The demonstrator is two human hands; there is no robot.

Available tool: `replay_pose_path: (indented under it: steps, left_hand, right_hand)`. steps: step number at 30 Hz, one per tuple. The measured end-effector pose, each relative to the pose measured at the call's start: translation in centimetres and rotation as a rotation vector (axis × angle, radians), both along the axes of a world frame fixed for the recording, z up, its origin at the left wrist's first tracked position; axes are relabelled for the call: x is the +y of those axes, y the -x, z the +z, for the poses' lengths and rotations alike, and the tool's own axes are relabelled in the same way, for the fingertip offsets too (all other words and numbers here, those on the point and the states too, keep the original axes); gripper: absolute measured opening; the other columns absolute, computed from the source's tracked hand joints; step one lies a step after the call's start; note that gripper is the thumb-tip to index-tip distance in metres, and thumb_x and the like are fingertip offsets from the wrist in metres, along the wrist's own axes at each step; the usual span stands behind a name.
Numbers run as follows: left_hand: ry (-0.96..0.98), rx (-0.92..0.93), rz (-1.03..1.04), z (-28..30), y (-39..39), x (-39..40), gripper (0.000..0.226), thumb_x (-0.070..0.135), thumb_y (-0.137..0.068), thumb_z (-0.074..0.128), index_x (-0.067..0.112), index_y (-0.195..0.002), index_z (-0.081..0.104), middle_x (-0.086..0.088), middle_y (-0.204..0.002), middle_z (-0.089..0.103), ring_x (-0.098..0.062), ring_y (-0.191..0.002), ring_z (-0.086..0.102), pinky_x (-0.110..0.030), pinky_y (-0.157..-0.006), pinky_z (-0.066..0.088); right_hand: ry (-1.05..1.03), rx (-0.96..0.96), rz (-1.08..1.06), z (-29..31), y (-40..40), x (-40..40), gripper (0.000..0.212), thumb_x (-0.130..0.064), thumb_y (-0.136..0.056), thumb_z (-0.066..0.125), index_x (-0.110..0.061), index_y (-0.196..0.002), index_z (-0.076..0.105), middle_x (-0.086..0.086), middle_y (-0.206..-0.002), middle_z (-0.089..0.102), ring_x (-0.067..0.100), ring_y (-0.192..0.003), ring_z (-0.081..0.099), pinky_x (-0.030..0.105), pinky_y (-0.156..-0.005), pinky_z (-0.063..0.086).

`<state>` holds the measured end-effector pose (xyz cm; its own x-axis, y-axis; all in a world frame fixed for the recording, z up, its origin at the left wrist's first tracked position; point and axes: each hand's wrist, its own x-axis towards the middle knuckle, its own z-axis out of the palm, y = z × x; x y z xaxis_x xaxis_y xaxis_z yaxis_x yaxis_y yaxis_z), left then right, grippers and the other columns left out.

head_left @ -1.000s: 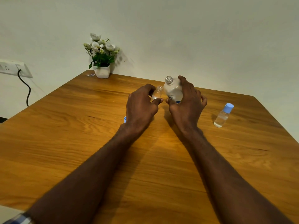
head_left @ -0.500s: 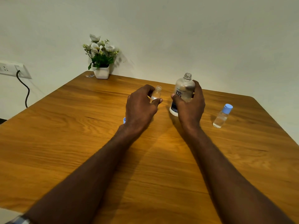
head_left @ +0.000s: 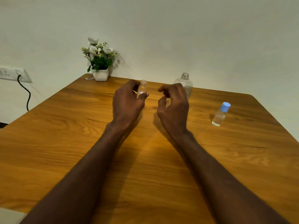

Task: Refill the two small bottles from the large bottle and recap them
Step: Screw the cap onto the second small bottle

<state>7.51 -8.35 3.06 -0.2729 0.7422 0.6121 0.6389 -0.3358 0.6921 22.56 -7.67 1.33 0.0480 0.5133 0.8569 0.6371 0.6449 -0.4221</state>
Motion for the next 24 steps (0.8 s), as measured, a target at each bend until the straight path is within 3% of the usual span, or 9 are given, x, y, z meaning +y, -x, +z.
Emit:
replay_pose_path:
  steps: [3, 8, 11, 14, 17, 20, 24]
  left_hand:
    - [0.017, -0.013, 0.049, 0.5, 1.4, -0.2, 0.034, 0.034, -0.086, 0.082, 0.015, -0.112, 0.074, 0.006, -0.097, 0.075, -0.012, -0.083, 0.068, -0.035, -0.076, 0.057]
    - [0.073, -0.045, 0.129, 0.6, 3.9, 0.0, 0.031, 0.032, -0.083, 0.085, 0.016, -0.106, 0.074, 0.010, -0.089, 0.068, -0.013, -0.080, 0.066, -0.031, -0.073, 0.052]
    - [0.109, -0.047, 0.188, 0.3, 4.8, 0.0, 0.035, 0.033, -0.083, 0.085, 0.014, -0.110, 0.073, 0.008, -0.091, 0.068, -0.012, -0.080, 0.064, -0.025, -0.068, 0.044]
    - [0.129, -0.053, 0.206, 0.0, 5.1, 0.1, 0.037, 0.033, -0.083, 0.085, 0.014, -0.113, 0.073, 0.009, -0.092, 0.066, -0.013, -0.083, 0.065, -0.024, -0.068, 0.042]
    - [0.135, -0.063, 0.192, -0.2, 5.1, 0.2, 0.036, 0.032, -0.083, 0.086, 0.014, -0.112, 0.073, 0.009, -0.092, 0.067, -0.012, -0.084, 0.066, -0.024, -0.066, 0.042]
    - [0.120, -0.076, 0.173, -0.3, 5.1, 0.5, 0.036, 0.033, -0.081, 0.087, 0.015, -0.110, 0.074, 0.008, -0.093, 0.070, -0.013, -0.087, 0.068, -0.025, -0.068, 0.046]
    - [0.109, -0.085, 0.126, -0.3, 4.8, 0.5, 0.037, 0.033, -0.082, 0.087, 0.016, -0.112, 0.075, 0.001, -0.100, 0.076, -0.015, -0.089, 0.070, -0.034, -0.078, 0.057]
  right_hand:
    - [0.170, -0.045, 0.156, -0.6, 1.3, -0.6, 0.015, -0.004, -0.090, 0.065, -0.013, -0.100, 0.073, 0.000, -0.103, 0.064, 0.013, -0.089, 0.061, 0.037, -0.075, 0.057]
    - [0.369, -0.280, 0.355, -0.9, 3.2, -2.4, 0.015, -0.024, -0.091, 0.068, -0.021, -0.104, 0.075, -0.011, -0.090, 0.059, 0.007, -0.079, 0.055, 0.033, -0.065, 0.050]
    - [0.453, -0.363, 0.374, -0.8, 3.4, -2.5, 0.032, -0.046, -0.092, 0.071, -0.027, -0.117, 0.073, -0.016, -0.093, 0.055, 0.003, -0.080, 0.051, 0.024, -0.064, 0.039]
    - [0.489, -0.505, 0.341, -1.0, 3.7, -2.3, 0.053, -0.061, -0.089, 0.070, -0.030, -0.133, 0.066, -0.012, -0.108, 0.058, 0.004, -0.089, 0.052, 0.023, -0.064, 0.041]
    - [0.475, -0.564, 0.311, -1.3, 3.9, -2.2, 0.047, -0.058, -0.090, 0.071, -0.028, -0.126, 0.069, -0.011, -0.104, 0.057, 0.007, -0.085, 0.052, 0.024, -0.061, 0.036]
    - [0.450, -0.414, 0.345, -1.3, 3.8, -2.2, 0.032, -0.046, -0.089, 0.075, -0.026, -0.114, 0.073, -0.015, -0.094, 0.060, 0.005, -0.081, 0.055, 0.026, -0.063, 0.042]
    - [0.450, 0.070, 0.353, -0.3, 2.9, -2.0, 0.022, -0.026, -0.090, 0.078, -0.020, -0.110, 0.070, -0.011, -0.092, 0.068, 0.005, -0.078, 0.062, 0.023, -0.066, 0.053]
